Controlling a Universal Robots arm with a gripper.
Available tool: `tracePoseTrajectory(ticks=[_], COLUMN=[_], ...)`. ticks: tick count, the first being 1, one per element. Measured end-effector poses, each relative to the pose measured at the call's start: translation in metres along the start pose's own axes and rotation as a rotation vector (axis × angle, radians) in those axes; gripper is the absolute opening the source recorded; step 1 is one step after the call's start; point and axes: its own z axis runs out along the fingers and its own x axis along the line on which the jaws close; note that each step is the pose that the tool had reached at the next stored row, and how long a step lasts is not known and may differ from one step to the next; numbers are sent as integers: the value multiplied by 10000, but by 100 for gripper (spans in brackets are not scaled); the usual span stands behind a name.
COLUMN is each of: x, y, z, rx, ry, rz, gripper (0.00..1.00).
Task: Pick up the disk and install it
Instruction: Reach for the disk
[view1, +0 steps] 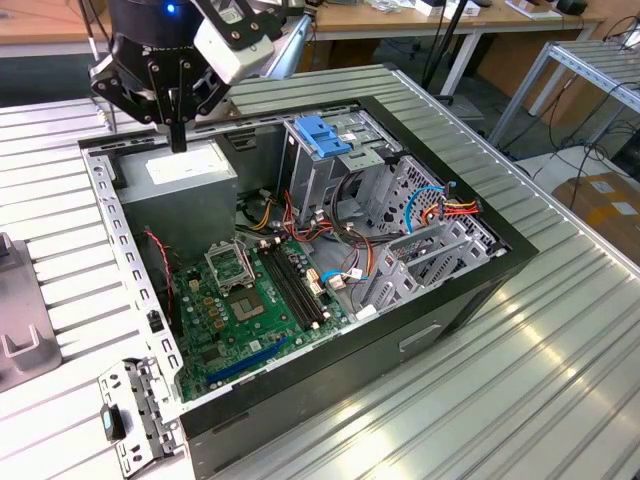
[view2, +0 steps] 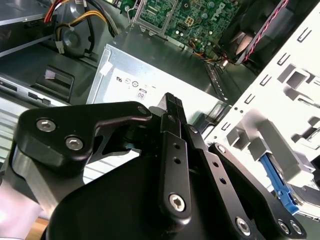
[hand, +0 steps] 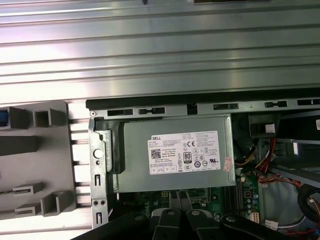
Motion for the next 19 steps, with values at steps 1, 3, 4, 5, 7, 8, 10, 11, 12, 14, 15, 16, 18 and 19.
tracePoseTrajectory(ticks=[1,3,4,5,7,8,10,11,12,14,15,16,18,19], x=[9,20,25,29,41,45,62,66,73,84,89,94,112,117], y=[-1,-2,-2,-2,-3,-3,-5,-5,-5,-6,-7,-7,-8,-9], z=[0,-1,-1,-1,-1,-1,-1,-2,-2,-2,-2,-3,-3,-3], rx=[-1,0,0,0,0,-1,-1,0,0,0,-1,0,0,0], ry=[0,0,0,0,0,0,-1,0,0,0,0,0,0,0], rz=[0,-1,0,0,0,0,0,0,0,0,0,-1,0,0], gripper=[10,10,10,10,10,10,10,10,10,10,10,10,10,10])
